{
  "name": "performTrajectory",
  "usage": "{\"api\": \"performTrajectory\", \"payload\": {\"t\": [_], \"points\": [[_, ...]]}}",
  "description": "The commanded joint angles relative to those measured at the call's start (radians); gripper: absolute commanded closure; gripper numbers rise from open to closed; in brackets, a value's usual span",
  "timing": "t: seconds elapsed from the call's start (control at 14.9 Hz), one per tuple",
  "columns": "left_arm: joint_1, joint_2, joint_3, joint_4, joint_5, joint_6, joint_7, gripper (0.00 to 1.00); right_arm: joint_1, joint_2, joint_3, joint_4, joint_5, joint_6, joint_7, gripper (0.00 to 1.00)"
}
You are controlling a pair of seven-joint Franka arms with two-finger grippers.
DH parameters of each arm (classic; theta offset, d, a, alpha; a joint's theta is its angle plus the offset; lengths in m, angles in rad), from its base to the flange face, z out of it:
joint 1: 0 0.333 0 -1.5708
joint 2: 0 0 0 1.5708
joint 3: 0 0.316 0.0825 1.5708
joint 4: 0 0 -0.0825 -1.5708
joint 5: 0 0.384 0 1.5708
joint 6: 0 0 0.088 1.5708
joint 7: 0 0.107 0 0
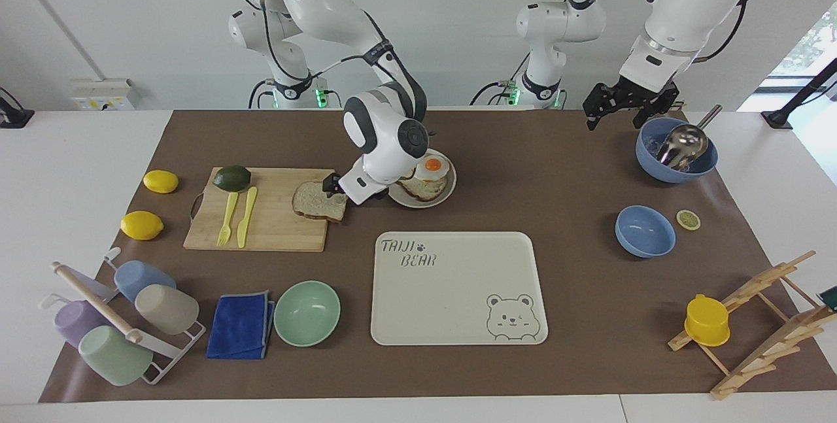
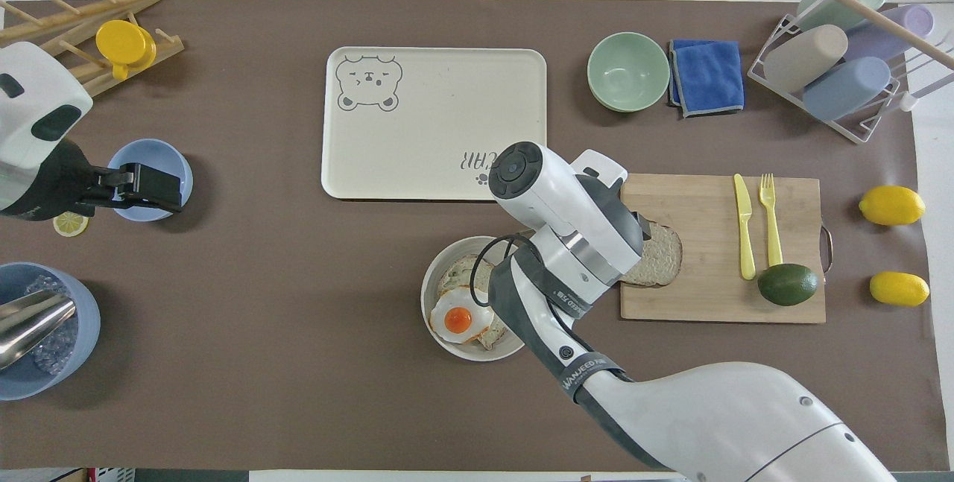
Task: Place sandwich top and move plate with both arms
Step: 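Reach the right gripper to the bread slice on the cutting board and grasp it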
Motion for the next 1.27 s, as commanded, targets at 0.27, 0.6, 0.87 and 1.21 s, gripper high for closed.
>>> {"api": "performTrajectory", "payload": {"t": [0.27, 0.6, 0.87, 1.21], "points": [[0.004, -0.009, -0.001, 0.005, 0.001, -0.019, 0.003, 0.0, -0.015, -0.052, 0.011, -0.082, -0.021, 0.031, -0.03, 0.14], [0.004, -0.009, -0.001, 0.005, 0.001, -0.017, 0.003, 0.0, -0.007, -0.065, 0.011, -0.115, -0.023, 0.036, -0.029, 0.25], [0.004, -0.009, 0.001, 0.005, 0.001, -0.02, 0.003, 0.0, -0.001, -0.065, 0.013, -0.111, -0.029, 0.028, -0.032, 0.92], [0.004, -0.01, -0.001, 0.005, 0.001, -0.019, 0.003, 0.0, 0.013, -0.03, 0.052, 0.091, -0.02, -0.159, -0.115, 1.0]]}}
